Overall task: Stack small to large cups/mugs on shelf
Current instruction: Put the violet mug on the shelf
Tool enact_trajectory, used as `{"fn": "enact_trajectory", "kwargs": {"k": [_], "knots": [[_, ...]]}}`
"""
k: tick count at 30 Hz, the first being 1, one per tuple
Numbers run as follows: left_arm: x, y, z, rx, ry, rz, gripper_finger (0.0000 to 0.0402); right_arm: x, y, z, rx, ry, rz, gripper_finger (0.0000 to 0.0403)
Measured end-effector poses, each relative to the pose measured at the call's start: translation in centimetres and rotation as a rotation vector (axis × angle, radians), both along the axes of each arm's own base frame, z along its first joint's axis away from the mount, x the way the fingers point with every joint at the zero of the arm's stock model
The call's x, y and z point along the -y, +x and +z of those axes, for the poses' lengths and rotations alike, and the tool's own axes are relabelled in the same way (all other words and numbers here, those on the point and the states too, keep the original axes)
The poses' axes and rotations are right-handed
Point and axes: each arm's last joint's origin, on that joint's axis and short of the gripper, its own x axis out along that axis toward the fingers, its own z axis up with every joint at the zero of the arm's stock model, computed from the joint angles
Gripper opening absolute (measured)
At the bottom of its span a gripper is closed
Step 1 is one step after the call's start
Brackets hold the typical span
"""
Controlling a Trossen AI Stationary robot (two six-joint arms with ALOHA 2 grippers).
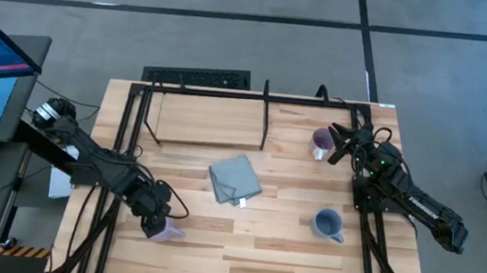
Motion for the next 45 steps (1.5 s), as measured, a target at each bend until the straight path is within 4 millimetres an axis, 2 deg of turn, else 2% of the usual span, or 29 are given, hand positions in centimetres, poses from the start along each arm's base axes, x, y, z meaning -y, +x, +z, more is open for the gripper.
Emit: {"fn": "enact_trajectory", "kwargs": {"k": [4, 14, 27, 37, 45], "knots": [[0.1, 0.2, 0.1, 0.042, -0.009, -0.057, 0.0293, 0.0, 0.0, 0.0, 0.009, 0.011, 0.0, 0.0114], [0.0, 0.3, 0.0, 0.064, 0.047, 0.024, 0.0293, 0.0, 0.0, 0.0, 0.01, 0.012, 0.001, 0.0114], [0.0, 0.5, 0.1, 0.099, 0.046, -0.039, 0.0293, 0.0, 0.0, 0.0, 0.011, 0.012, 0.001, 0.0114], [0.1, 0.4, 0.0, 0.048, 0.026, 0.076, 0.0293, 0.0, 0.0, 0.0, 0.011, 0.013, 0.001, 0.0114], [-0.2, -0.2, -1.0, -0.011, 0.061, 0.085, 0.0292, 0.0, 0.0, 0.0, 0.011, 0.013, 0.001, 0.0114]]}}
